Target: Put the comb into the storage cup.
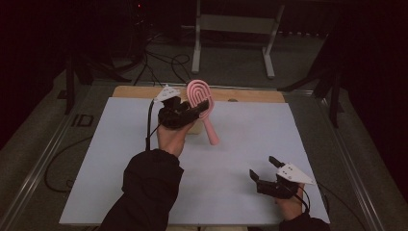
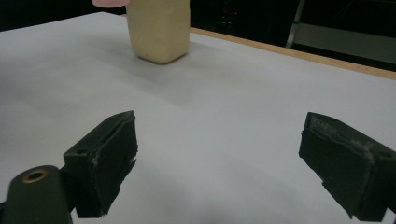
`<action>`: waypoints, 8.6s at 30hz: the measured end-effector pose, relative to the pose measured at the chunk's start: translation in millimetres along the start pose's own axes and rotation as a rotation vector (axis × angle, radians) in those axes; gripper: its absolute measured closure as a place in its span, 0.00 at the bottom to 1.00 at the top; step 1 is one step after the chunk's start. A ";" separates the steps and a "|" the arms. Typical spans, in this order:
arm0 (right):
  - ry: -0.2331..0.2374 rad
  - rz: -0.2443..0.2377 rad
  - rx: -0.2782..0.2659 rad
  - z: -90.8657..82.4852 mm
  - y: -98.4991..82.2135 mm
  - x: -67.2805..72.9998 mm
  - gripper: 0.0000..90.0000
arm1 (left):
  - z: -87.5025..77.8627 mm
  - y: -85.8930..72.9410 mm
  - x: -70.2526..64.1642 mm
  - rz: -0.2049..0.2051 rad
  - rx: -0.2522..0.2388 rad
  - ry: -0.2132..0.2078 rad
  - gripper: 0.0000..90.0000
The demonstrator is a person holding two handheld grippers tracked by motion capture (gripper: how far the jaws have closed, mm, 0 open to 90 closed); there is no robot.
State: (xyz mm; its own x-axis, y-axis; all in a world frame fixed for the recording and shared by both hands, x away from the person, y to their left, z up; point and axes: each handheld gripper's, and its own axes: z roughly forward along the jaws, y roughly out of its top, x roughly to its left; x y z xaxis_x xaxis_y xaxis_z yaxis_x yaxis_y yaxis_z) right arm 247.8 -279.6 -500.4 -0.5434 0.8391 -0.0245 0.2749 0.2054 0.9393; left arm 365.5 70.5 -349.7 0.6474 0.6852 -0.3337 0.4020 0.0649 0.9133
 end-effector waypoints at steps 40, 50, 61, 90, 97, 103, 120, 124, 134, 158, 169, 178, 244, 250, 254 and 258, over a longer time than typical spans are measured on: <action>0.000 -0.001 0.019 2.3 -1.2 0.7 0.12 | 4.8 26.3 21.1 0.056 -0.027 0.096 0.72; -0.006 -0.005 0.025 3.1 -1.6 1.0 0.13 | 4.6 34.1 25.0 0.069 -0.042 0.119 0.72; -0.007 -0.004 0.033 3.7 -1.9 1.4 0.13 | 5.6 39.5 31.9 0.072 -0.049 0.153 0.72; -0.003 -0.008 0.038 4.7 -2.5 1.3 0.13 | 27.5 42.2 38.8 0.105 -0.025 0.227 0.72; -0.002 -0.006 0.036 4.2 -2.5 0.7 0.13 | 34.8 40.7 40.2 0.105 -0.023 0.240 0.71; -0.001 -0.006 0.036 4.2 -2.5 0.6 0.13 | 38.4 38.7 43.3 0.106 -0.020 0.255 0.71; 0.002 -0.002 0.033 4.0 -2.5 0.5 0.13 | 43.7 38.0 47.9 0.105 -0.032 0.273 0.71; 0.002 -0.001 0.033 3.8 -2.6 0.4 0.13 | 45.5 37.8 48.7 0.107 -0.031 0.276 0.71; 0.002 -0.001 0.033 3.6 -2.6 0.2 0.13 | 47.6 36.8 49.9 0.106 -0.036 0.287 0.71; 0.001 0.003 0.031 3.6 -2.7 0.2 0.13 | 53.6 30.3 56.7 0.101 -0.012 0.304 0.71; 0.003 0.000 0.033 3.7 -2.7 0.2 0.13 | 54.4 27.5 57.3 0.095 -0.009 0.302 0.71; 0.001 0.000 0.033 3.7 -2.6 0.2 0.13 | 55.4 24.7 57.8 0.098 0.003 0.299 0.71; 0.011 -0.008 0.054 6.5 -3.8 1.3 0.14 | 64.2 -18.2 67.5 0.054 0.081 0.282 0.70; 0.012 -0.008 0.056 7.0 -3.9 1.5 0.14 | 65.2 -23.1 68.6 0.049 0.087 0.283 0.70; 0.012 -0.008 0.060 7.1 -4.0 1.6 0.14 | 66.4 -27.2 69.7 0.048 0.101 0.280 0.70; 0.012 -0.010 0.063 7.4 -4.1 1.6 0.14 | 67.9 -30.3 69.8 0.042 0.103 0.275 0.70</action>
State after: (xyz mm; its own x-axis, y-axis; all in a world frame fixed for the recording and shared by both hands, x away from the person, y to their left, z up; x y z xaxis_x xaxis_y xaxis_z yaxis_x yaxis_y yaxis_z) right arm 251.6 -275.4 -506.9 -0.5558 0.8308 -0.0289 0.3184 0.2449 0.9158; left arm 442.4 67.1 -416.5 0.4705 0.8576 -0.2076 0.4513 -0.0317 0.8918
